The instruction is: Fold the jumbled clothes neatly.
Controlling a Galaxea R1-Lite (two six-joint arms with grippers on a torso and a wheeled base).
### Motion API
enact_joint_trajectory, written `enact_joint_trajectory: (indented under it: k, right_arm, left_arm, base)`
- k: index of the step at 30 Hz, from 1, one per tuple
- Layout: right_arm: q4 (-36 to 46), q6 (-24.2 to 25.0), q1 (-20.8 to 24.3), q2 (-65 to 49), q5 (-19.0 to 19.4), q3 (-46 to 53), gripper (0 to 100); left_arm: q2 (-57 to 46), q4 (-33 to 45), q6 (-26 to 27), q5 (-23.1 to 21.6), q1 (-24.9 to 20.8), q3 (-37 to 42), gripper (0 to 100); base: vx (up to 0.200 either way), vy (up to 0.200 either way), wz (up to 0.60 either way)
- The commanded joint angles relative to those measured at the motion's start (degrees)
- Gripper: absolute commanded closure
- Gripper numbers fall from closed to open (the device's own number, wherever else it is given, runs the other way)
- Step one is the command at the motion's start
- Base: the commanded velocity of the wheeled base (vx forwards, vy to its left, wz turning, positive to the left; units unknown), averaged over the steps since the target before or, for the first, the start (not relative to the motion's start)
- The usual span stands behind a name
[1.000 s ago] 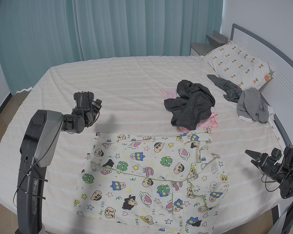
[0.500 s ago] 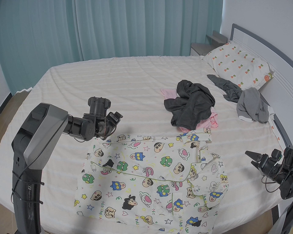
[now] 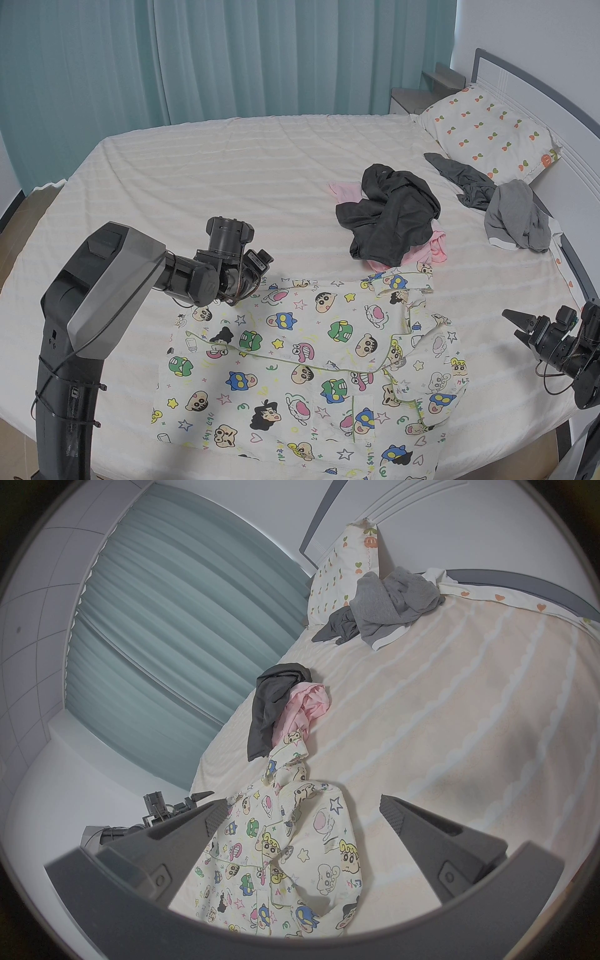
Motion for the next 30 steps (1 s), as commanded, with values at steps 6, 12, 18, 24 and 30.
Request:
enact_joint_trajectory:
  k: [6,12,18,24,30]
  right_arm:
    - [-0.76,0.0,0.14,0.07,0.03,0.0,0]
    - [-0.76,0.0,0.14,0.07,0.03,0.44,0]
    - [-0.76,-0.08,0.4,0.07,0.21,1.23,0]
    - [-0.85,-0.08,0.4,-0.02,0.21,1.23,0]
    - [-0.85,-0.7,0.49,-0.02,0.21,1.31,0]
  left_arm:
    - [3.07,0.27,-0.59,-0.01,-0.02,0.06,0]
    - [5.61,-0.26,-1.21,1.92,0.51,-4.95,0]
    - [10.62,1.68,-0.94,3.42,3.85,-17.61,0]
    - [14.23,1.5,-0.24,5.26,6.31,-20.58,0]
    - [14.67,2.2,-0.06,6.58,6.66,-20.58,0]
  base:
    - [0.0,0.0,0.0]
    - [0.0,0.0,0.0]
    - [0.0,0.0,0.0]
    - [0.0,0.0,0.0]
    - [0.0,0.0,0.0]
